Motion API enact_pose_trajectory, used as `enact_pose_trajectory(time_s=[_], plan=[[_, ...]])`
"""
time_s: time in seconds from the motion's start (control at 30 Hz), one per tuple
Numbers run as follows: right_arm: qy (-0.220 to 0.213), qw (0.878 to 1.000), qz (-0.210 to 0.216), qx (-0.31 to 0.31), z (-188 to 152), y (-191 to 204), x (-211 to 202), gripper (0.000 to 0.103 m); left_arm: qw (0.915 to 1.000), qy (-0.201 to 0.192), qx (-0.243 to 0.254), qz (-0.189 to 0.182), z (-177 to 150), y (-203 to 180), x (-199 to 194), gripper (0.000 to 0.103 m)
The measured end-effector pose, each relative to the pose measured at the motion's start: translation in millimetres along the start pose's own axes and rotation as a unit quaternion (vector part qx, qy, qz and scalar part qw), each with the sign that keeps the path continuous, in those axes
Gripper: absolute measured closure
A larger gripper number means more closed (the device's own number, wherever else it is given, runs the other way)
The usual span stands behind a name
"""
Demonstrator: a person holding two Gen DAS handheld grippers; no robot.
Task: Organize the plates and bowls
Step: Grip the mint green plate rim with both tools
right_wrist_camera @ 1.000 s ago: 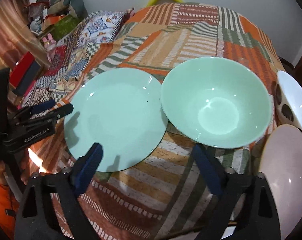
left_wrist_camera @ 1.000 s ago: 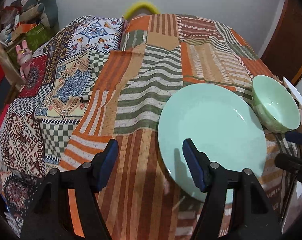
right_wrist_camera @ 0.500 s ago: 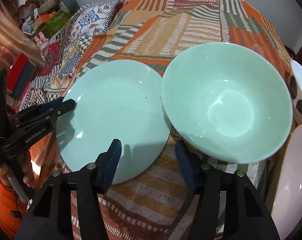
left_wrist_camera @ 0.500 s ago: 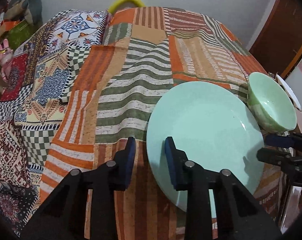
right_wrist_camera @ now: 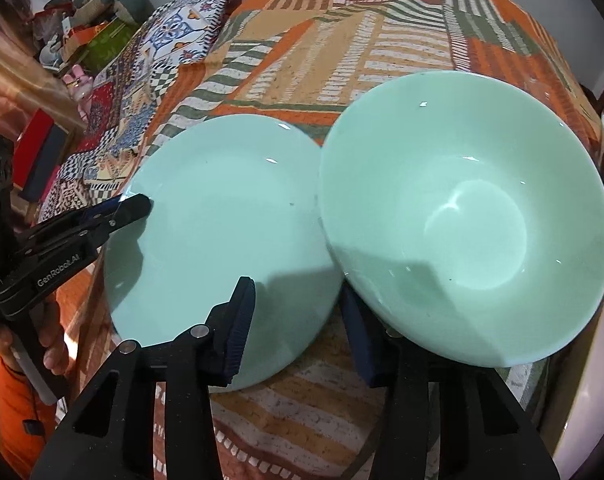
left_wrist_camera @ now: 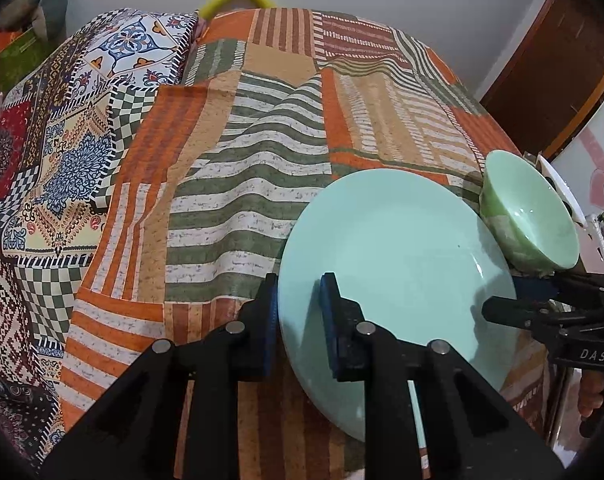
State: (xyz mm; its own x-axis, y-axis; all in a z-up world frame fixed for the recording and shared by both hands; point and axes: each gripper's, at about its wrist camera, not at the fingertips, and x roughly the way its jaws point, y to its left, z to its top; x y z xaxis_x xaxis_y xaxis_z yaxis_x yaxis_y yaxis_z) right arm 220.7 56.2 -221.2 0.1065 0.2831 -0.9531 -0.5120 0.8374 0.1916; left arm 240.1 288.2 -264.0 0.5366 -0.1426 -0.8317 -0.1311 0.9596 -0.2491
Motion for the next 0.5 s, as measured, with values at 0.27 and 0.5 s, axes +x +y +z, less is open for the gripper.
enact_pose_trajectory(time_s=[0.27, 0.5], plan=[[0.01, 1.0, 0.007, -0.01, -5.8, -1.2, -2.8, 0.062, 0.9999, 0.009, 0.007, 0.001, -23.6, -5.6, -15.5, 0.083], [0.017, 0.999, 0.017, -0.028, -14.6, 4.3, -5.1, 0.062, 0.9998, 0.017, 0.006, -0.002, -54.6, -9.7, -35.7, 0.083]])
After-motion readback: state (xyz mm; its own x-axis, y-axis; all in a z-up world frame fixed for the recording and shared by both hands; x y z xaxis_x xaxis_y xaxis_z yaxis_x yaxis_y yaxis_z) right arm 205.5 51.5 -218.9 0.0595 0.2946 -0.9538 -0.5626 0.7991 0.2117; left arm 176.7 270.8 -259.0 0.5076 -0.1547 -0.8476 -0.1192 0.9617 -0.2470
